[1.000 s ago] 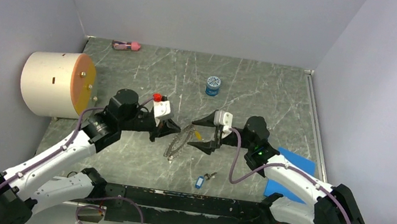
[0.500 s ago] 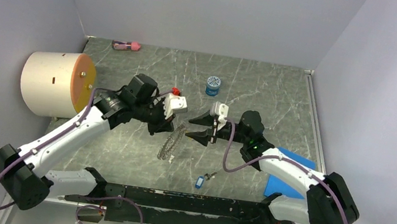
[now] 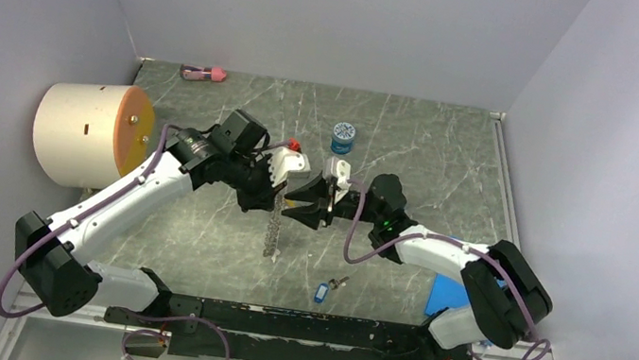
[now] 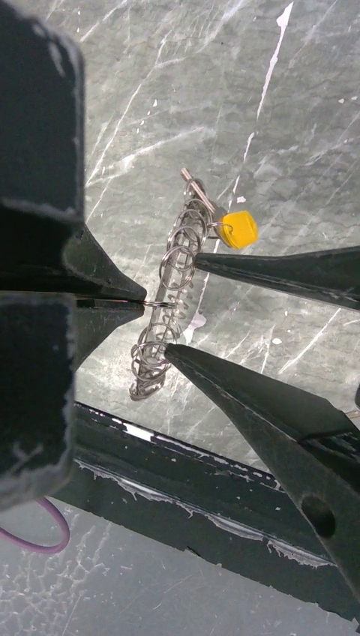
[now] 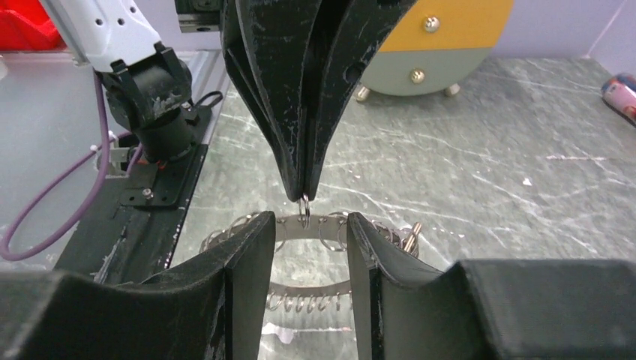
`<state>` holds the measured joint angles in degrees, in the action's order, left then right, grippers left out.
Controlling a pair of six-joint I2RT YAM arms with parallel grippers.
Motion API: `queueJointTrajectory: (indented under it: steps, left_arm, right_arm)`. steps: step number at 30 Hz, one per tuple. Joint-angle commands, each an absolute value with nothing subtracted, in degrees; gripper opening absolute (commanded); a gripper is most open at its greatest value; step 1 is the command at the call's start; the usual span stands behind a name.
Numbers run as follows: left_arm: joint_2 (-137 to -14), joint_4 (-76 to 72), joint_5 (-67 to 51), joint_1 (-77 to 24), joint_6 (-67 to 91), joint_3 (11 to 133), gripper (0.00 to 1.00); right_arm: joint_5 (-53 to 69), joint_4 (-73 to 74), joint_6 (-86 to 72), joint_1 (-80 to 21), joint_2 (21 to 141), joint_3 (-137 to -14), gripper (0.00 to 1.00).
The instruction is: Put the keys on the keyring
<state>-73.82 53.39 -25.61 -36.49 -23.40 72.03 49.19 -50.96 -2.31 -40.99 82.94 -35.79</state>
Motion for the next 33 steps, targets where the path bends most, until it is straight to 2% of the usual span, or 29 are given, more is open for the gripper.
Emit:
queueJointTrajectory:
  steps: [1,5,8,13,16,18,22,25,27,28,31,33]
  left_arm:
    - [-73.5,54.0,-26.5,-37.0,-25.5,75.0,0.02]
    - [-73.3,53.7,-26.7,-37.1,-25.7,74.9,0.02]
    - [-73.0,52.7,-27.7,-37.1,-25.6,74.6,0.03]
    - [-72.6,51.8,-28.5,-37.1,-25.5,74.4,0.02]
    - [-72.5,51.5,-28.9,-37.1,-25.6,74.5,0.03]
    - [-72.3,51.1,-28.8,-37.0,-25.6,74.5,0.03]
    - [-71.2,49.5,-28.4,-37.1,-24.5,73.8,0.03]
    - [-69.3,46.1,-27.2,-37.1,-20.5,72.4,0.15]
    - [-67.4,42.9,-25.8,-37.0,-17.6,71.0,0.32]
    - [-66.2,40.8,-25.1,-36.9,-15.6,69.7,0.37]
    - [-62.0,35.2,-24.9,-35.7,-10.7,66.9,0.49]
    - [-59.8,31.4,-27.6,-33.4,-6.9,64.9,0.54]
  right_arm:
    - [51.5,-59.3,-5.4,-41.7,85.3,-38.8,0.42]
    - [52.2,-62.0,-6.9,-42.0,87.4,-39.0,0.37]
    - [52.6,-63.6,-7.8,-42.1,88.6,-39.2,0.30]
    - [53.6,-63.8,-7.9,-42.1,89.5,-39.5,0.27]
    - [54.1,-63.8,-7.8,-42.1,89.7,-39.8,0.15]
    - [55.0,-63.3,-7.5,-42.0,89.9,-40.1,0.00]
    - [55.7,-64.0,-7.8,-42.0,90.0,-39.8,0.00]
    - [55.3,-66.0,-8.7,-42.0,89.2,-38.9,0.00]
    - [54.3,-68.1,-9.7,-41.9,88.7,-38.0,0.00]
    - [54.0,-69.3,-10.4,-41.9,88.4,-37.7,0.00]
    - [52.4,-72.7,-12.7,-41.8,87.5,-36.6,0.00]
    - [51.0,-75.5,-14.5,-41.7,87.1,-35.7,0.00]
